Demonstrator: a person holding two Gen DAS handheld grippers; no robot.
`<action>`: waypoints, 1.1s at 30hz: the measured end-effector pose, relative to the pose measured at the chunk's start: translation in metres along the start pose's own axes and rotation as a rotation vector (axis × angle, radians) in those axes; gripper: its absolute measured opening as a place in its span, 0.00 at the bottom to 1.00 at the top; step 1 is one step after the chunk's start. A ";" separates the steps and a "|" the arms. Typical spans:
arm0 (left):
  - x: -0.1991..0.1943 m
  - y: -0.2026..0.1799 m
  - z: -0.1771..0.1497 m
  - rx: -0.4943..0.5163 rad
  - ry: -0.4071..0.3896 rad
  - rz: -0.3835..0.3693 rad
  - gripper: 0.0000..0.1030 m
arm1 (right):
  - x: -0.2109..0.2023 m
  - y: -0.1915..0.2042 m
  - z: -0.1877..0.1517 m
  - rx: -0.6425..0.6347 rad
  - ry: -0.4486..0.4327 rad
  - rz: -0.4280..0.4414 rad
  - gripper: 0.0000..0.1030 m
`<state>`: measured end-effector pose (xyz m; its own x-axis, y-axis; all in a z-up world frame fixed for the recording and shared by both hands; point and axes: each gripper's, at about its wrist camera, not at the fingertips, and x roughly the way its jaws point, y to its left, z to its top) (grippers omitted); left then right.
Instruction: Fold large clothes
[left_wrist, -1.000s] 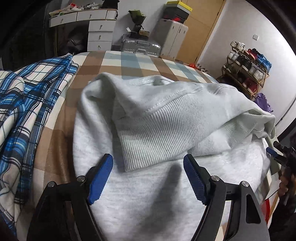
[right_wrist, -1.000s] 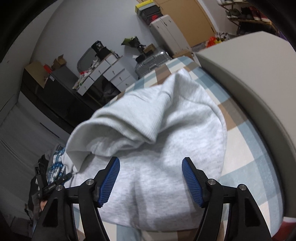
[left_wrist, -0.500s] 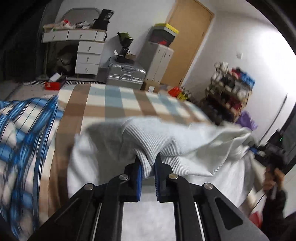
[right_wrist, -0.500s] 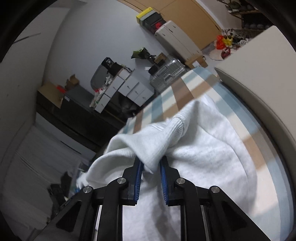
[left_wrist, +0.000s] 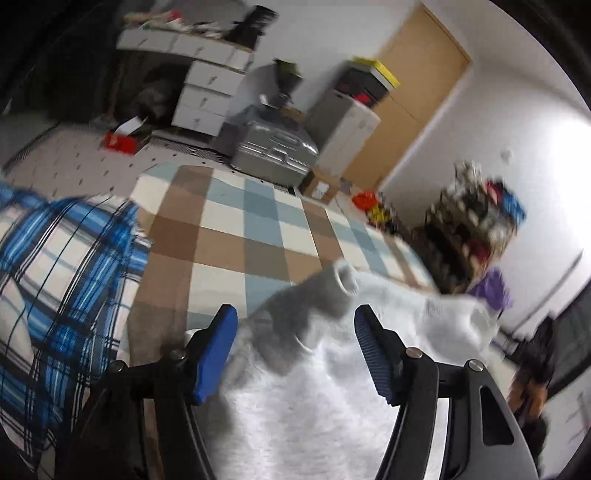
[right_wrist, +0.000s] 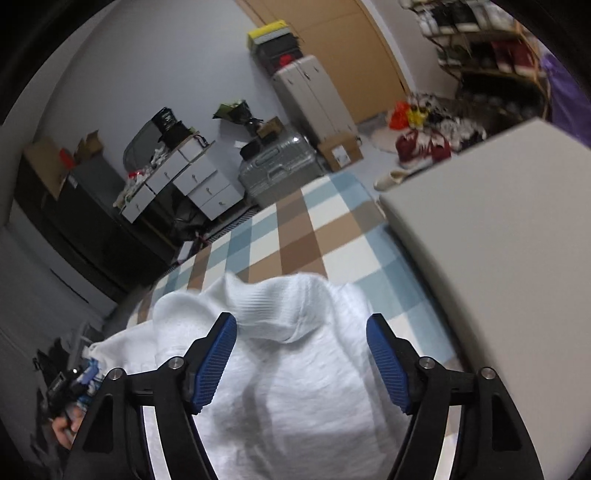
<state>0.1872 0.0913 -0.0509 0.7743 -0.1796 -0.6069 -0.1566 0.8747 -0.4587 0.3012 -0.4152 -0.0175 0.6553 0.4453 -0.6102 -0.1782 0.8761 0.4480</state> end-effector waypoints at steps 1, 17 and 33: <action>0.004 -0.009 -0.003 0.037 0.030 0.010 0.60 | -0.004 0.000 0.000 0.002 -0.003 0.023 0.72; 0.078 -0.011 0.022 0.226 0.132 0.253 0.13 | 0.107 0.039 0.024 -0.321 0.116 -0.150 0.66; 0.072 -0.005 0.006 0.133 0.158 0.175 0.07 | 0.132 0.016 0.023 -0.300 0.235 -0.158 0.56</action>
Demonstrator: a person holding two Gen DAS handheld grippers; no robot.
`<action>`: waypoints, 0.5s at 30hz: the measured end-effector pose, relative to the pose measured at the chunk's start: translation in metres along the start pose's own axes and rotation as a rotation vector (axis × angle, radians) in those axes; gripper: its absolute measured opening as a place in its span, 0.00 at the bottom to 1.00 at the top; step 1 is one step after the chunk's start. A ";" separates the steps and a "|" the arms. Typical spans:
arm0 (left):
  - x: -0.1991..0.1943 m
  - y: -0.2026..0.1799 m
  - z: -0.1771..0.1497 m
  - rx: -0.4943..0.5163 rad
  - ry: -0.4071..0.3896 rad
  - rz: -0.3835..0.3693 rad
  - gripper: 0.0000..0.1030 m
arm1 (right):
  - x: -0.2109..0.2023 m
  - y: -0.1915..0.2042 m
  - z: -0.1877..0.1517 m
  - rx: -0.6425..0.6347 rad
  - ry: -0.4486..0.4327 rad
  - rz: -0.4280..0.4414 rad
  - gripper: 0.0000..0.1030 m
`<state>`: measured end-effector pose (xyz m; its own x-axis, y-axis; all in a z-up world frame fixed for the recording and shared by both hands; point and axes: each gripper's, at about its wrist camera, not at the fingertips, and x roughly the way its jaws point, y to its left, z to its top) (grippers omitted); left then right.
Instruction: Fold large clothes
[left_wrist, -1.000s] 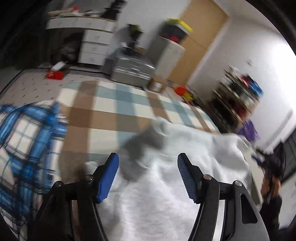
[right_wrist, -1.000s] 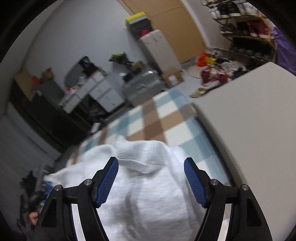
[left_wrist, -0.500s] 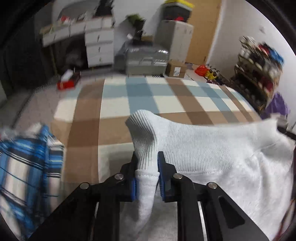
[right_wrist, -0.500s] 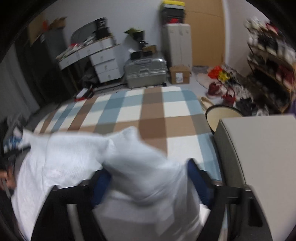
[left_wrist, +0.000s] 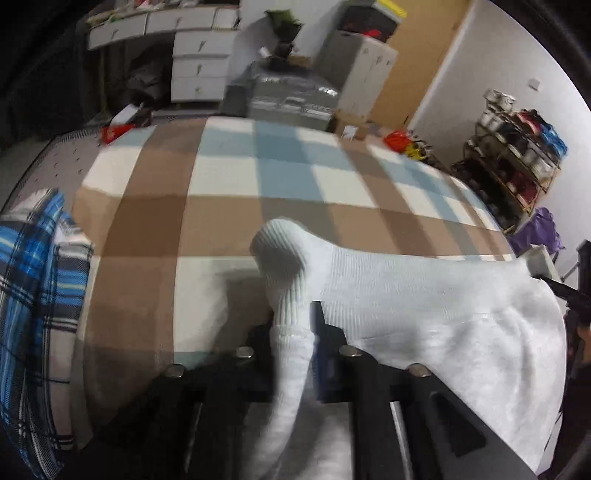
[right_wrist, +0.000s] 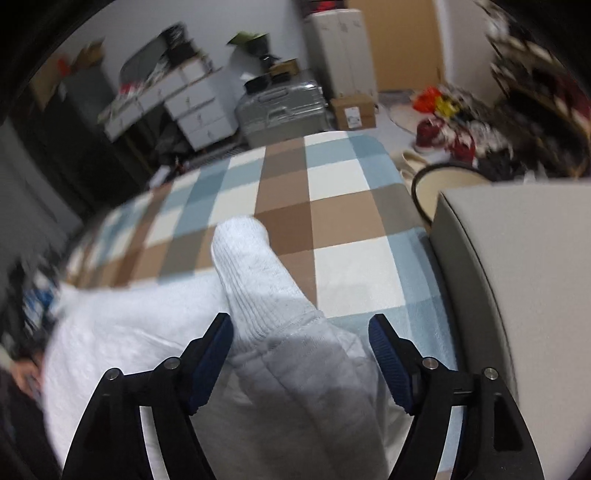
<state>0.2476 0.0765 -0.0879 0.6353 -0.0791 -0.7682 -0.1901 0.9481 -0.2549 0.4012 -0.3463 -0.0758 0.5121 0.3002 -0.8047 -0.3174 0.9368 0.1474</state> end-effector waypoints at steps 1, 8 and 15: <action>-0.009 -0.005 0.000 0.021 -0.032 0.007 0.06 | -0.005 0.001 0.001 0.002 -0.012 0.027 0.36; -0.092 -0.003 0.001 0.000 -0.223 -0.143 0.04 | -0.073 -0.018 0.014 0.135 -0.170 0.326 0.08; 0.004 0.004 -0.007 -0.043 0.072 0.082 0.21 | 0.028 -0.022 0.011 0.185 0.090 0.028 0.31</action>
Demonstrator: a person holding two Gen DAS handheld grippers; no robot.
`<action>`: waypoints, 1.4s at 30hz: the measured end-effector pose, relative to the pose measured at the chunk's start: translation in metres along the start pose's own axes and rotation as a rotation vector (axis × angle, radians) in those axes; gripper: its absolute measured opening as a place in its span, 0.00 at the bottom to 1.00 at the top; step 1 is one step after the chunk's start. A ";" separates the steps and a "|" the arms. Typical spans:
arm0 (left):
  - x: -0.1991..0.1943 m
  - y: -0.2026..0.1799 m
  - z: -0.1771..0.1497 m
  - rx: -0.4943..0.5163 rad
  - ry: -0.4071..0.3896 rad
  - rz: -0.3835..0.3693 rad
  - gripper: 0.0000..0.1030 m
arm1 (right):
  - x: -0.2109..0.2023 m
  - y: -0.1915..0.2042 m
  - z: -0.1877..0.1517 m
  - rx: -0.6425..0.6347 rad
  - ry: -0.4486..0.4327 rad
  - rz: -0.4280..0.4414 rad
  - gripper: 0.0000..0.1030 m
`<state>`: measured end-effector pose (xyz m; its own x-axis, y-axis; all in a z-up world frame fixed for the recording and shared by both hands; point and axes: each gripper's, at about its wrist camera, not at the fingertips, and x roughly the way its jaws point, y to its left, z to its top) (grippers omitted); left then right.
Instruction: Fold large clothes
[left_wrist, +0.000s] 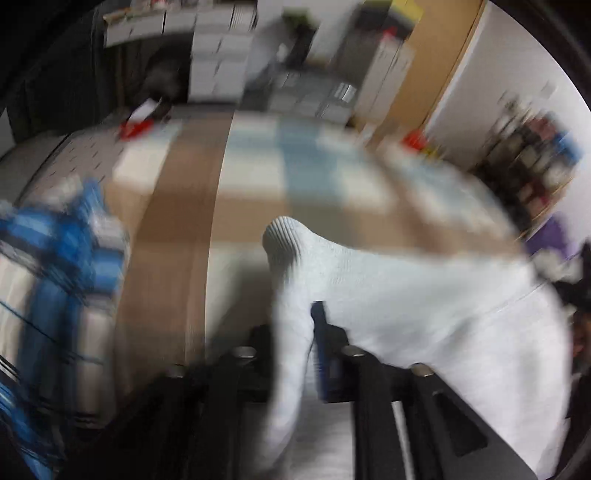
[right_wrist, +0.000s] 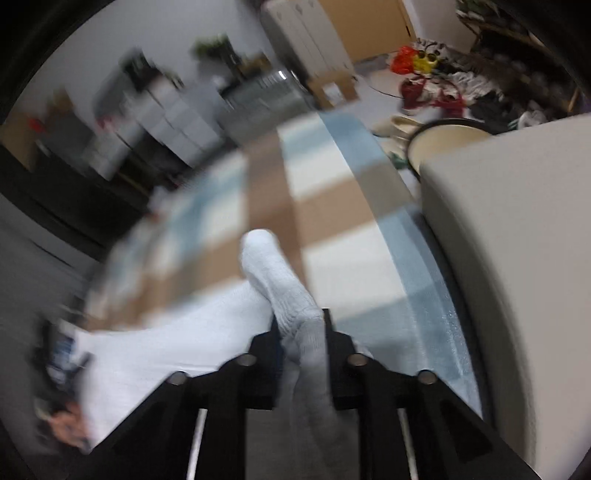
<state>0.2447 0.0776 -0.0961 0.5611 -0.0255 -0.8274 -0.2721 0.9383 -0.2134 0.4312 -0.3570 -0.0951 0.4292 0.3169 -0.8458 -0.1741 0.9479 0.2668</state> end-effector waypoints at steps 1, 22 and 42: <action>-0.008 -0.005 -0.004 0.014 -0.051 0.023 0.34 | -0.004 0.004 -0.001 -0.022 -0.012 -0.011 0.34; -0.032 -0.041 -0.049 0.152 -0.086 -0.073 0.73 | -0.013 0.069 -0.094 -0.304 -0.079 0.038 0.86; -0.045 -0.049 -0.066 0.134 -0.100 -0.051 0.75 | -0.027 0.117 -0.153 -0.354 -0.164 -0.052 1.00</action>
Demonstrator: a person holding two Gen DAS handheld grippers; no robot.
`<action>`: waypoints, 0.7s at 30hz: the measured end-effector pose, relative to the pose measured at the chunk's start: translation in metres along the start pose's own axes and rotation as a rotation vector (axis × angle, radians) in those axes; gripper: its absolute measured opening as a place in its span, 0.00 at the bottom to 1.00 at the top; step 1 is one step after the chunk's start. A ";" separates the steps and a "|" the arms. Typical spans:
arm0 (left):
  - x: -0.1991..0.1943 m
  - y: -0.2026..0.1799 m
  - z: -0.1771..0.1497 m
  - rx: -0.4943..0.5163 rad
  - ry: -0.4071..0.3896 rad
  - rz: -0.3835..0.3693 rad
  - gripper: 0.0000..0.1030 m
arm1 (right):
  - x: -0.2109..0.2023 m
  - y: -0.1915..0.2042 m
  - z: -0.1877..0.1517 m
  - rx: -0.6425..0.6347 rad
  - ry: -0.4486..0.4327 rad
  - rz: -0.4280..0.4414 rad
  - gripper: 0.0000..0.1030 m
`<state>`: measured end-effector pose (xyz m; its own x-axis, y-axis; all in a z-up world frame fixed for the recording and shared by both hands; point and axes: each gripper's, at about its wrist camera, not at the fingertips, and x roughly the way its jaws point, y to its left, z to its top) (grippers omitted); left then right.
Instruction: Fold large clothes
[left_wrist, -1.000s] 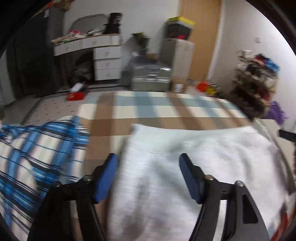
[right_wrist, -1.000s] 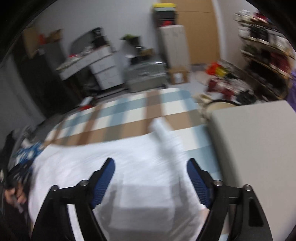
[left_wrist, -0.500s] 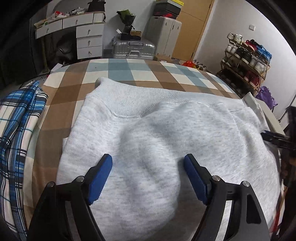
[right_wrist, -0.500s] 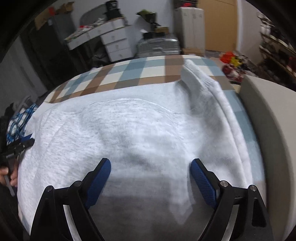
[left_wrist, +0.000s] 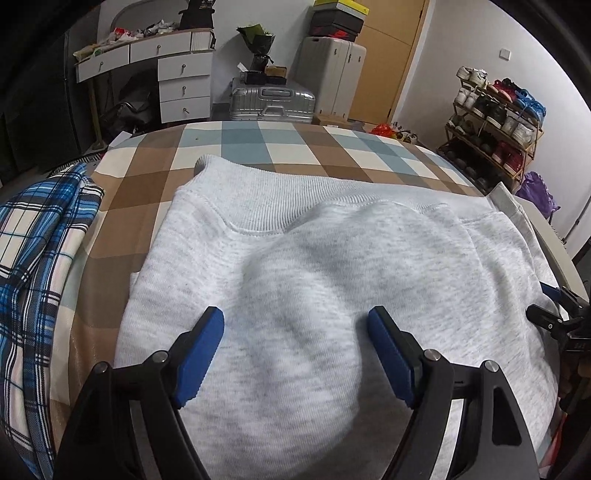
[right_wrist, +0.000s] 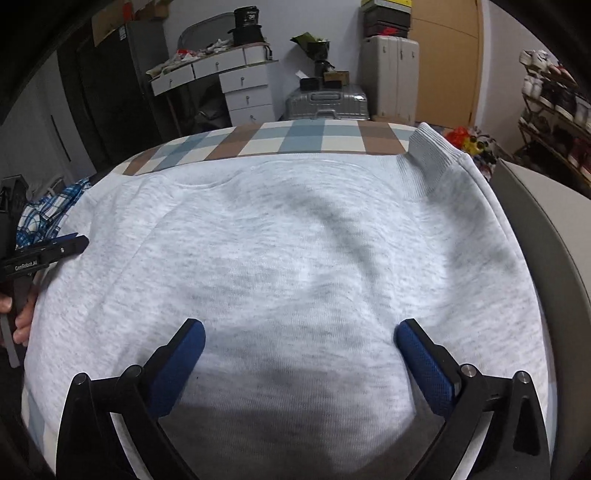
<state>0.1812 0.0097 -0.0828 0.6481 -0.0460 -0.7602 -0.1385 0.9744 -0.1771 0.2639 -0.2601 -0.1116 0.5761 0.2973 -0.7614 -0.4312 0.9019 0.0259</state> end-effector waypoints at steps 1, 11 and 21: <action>-0.001 -0.001 -0.001 0.001 0.001 0.006 0.75 | 0.000 0.000 0.001 -0.001 0.002 -0.005 1.00; -0.017 -0.018 -0.026 -0.020 -0.009 0.068 0.75 | -0.012 -0.008 -0.010 -0.041 -0.001 0.121 1.00; -0.017 -0.017 -0.024 -0.047 -0.021 0.058 0.75 | -0.035 0.057 -0.009 -0.169 0.019 -0.121 1.00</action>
<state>0.1548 -0.0111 -0.0819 0.6533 0.0156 -0.7570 -0.2112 0.9639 -0.1623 0.2125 -0.2223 -0.0893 0.6184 0.1824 -0.7644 -0.4705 0.8650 -0.1742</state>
